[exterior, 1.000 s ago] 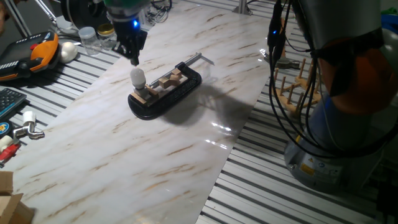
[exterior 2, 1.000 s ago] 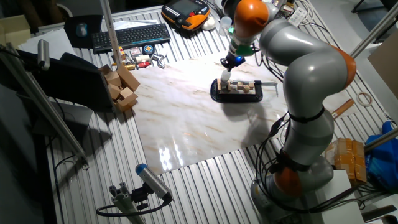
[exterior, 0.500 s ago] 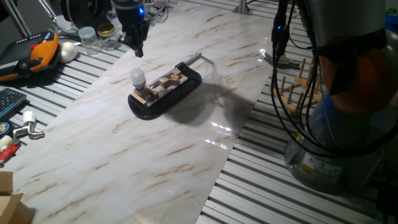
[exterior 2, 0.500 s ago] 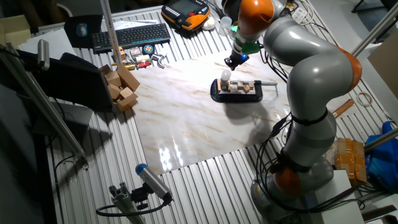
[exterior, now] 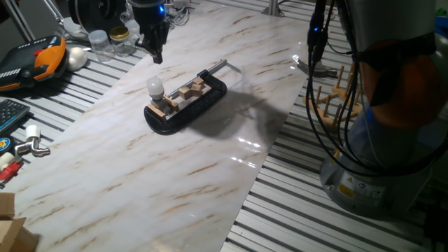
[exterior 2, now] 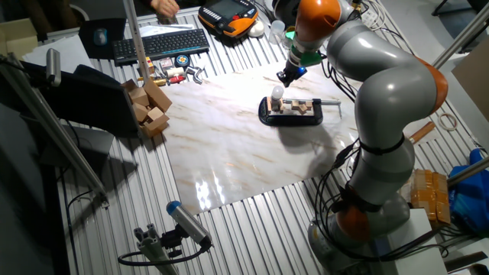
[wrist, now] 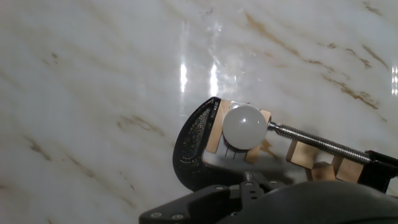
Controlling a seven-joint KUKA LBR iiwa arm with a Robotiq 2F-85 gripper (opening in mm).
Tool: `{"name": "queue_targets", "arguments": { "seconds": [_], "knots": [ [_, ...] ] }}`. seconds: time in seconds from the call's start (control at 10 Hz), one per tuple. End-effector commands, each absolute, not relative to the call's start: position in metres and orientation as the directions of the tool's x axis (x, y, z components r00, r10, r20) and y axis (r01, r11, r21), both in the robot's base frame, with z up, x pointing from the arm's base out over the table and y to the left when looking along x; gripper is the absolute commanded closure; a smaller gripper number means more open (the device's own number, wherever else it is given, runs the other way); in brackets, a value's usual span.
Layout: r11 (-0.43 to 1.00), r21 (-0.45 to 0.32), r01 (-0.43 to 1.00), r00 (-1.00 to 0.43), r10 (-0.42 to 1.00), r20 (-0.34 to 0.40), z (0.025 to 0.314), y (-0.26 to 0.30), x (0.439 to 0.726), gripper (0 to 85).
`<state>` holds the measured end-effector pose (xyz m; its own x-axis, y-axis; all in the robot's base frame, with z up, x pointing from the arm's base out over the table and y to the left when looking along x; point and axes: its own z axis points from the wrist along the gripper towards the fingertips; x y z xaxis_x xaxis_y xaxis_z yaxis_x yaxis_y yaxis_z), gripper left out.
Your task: Install the light bulb by rotating it
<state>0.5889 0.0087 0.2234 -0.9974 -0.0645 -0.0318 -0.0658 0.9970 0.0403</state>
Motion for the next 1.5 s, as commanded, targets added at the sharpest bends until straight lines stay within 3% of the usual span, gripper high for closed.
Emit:
{"name": "queue_targets", "arguments": {
  "seconds": [0.0, 1.4],
  "knots": [
    [0.997, 0.039, -0.073, -0.997, -0.071, -0.032, 0.2244, 0.009, 0.5878, 85.0],
    [0.992, 0.013, -0.123, -0.992, -0.123, -0.017, 0.2297, 0.0094, 0.5818, 85.0]
  ]
}}
